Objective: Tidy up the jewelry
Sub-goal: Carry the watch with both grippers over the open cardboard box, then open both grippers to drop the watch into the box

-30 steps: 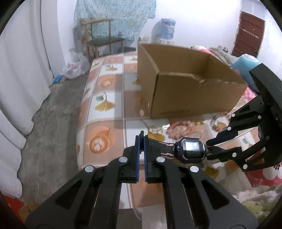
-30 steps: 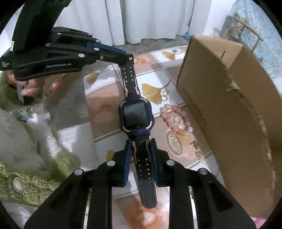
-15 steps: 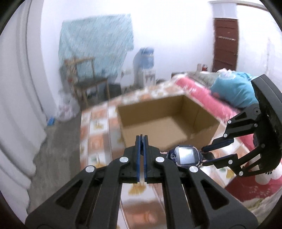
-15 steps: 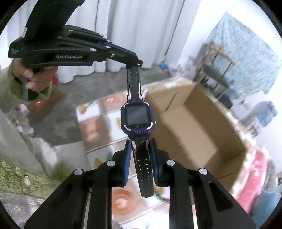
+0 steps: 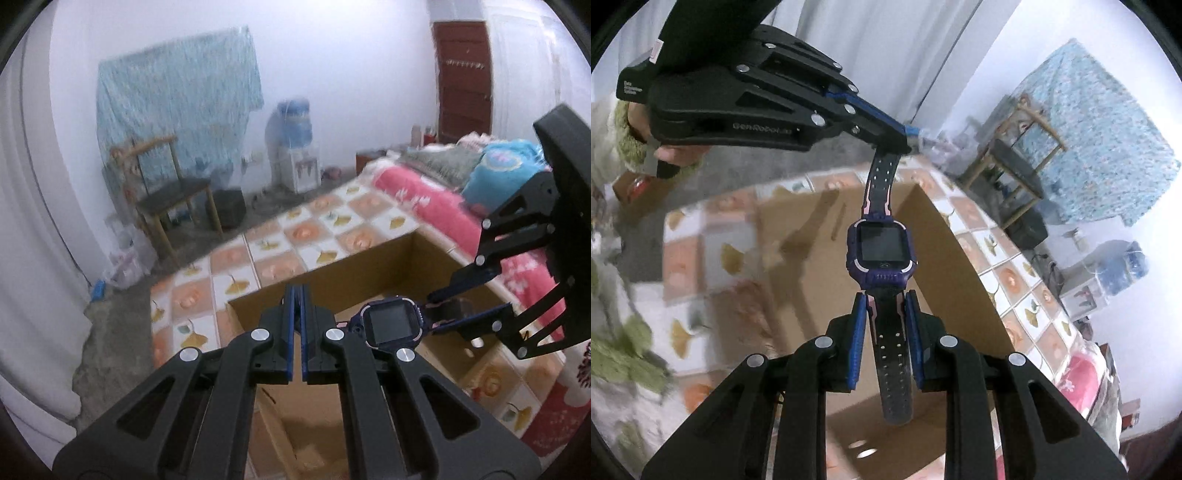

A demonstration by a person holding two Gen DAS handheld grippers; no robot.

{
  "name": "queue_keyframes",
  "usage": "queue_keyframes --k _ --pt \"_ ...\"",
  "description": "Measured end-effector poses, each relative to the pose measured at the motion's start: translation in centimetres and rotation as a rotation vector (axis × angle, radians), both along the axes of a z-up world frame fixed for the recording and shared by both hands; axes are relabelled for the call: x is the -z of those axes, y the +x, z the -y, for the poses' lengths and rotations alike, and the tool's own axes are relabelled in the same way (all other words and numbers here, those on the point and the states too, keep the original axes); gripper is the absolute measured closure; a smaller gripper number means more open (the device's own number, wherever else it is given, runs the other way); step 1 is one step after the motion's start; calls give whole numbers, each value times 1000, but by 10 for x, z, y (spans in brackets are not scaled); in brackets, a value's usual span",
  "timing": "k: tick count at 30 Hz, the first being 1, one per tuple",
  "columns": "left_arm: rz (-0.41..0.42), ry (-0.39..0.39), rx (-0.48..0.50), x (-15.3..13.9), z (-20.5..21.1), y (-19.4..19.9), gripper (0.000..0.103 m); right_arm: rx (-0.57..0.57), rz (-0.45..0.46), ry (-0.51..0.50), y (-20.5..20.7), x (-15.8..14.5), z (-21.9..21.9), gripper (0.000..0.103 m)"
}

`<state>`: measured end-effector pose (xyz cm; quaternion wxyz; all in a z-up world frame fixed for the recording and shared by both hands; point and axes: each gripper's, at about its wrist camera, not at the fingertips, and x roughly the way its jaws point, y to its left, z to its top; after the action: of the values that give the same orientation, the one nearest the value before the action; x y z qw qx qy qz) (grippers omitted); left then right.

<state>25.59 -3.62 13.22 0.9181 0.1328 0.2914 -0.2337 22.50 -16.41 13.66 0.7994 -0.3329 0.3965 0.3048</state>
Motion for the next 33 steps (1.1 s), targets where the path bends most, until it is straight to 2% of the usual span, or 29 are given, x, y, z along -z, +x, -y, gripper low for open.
queue_keyframes --k 6,10,13,15,19,21,24,26,27,28,29,30,32,33 --pt "-169 102 -57 55 13 64 101 -35 -131 -23 63 49 4 82" --pt "-243 200 -86 83 19 84 101 -26 -186 -45 94 82 3 81" --pt "-315 241 -110 95 20 96 101 -17 -201 -71 104 98 0 81" --pt "-331 254 -116 98 22 100 101 2 -208 -109 108 104 -2 81" --pt "-333 258 -129 98 22 99 95 40 -126 -112 100 92 1 71" --pt "-331 237 -137 95 19 96 92 70 -103 -109 97 84 4 70" --pt "-317 173 -143 81 11 87 77 124 -42 -85 79 59 16 69" --pt "-286 128 -149 65 2 75 58 172 8 -51 61 37 26 61" --pt "-256 98 -156 53 -6 64 54 199 33 -30 53 27 31 59" --pt "-233 78 -159 44 -12 54 45 225 53 3 44 14 36 57" --pt "-201 46 -162 32 -21 38 36 256 74 57 27 -2 41 54" --pt "-179 17 -159 22 -30 23 32 287 93 119 14 -17 46 52" --pt "-141 -42 -151 10 -46 -4 17 363 129 260 -21 -43 56 34" --pt "-121 -86 -149 5 -59 -26 17 407 149 314 -43 -50 57 30"
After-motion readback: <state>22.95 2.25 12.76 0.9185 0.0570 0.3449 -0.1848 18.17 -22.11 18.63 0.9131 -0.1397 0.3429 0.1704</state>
